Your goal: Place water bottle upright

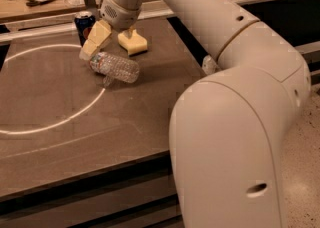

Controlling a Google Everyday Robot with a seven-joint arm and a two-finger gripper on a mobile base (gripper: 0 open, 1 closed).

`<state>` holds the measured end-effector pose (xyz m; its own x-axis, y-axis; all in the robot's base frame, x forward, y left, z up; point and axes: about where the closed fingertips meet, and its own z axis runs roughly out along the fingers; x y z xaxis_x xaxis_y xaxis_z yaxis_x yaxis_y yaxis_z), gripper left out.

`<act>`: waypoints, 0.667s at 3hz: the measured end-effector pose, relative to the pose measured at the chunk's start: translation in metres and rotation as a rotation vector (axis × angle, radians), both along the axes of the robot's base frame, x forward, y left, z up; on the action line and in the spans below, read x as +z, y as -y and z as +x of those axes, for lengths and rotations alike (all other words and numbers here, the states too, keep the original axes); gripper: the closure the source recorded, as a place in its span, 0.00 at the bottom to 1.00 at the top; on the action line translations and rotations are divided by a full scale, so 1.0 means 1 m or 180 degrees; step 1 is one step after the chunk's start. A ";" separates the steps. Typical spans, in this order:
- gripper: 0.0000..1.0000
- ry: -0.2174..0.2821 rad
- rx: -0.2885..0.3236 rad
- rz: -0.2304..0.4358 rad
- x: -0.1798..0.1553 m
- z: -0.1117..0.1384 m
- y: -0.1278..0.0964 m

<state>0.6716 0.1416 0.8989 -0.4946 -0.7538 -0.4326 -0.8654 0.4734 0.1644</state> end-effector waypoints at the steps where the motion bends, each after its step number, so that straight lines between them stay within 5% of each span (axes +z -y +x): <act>1: 0.00 -0.0013 0.0180 -0.0111 -0.010 0.000 -0.024; 2: 0.03 -0.0095 0.0372 -0.0313 -0.035 -0.001 -0.042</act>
Offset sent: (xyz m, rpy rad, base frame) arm -0.0027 0.0550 -0.0451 -0.1394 0.0544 0.1701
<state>0.6709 0.1841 0.8636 -0.4125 -0.8450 -0.3403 -0.9109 0.3848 0.1488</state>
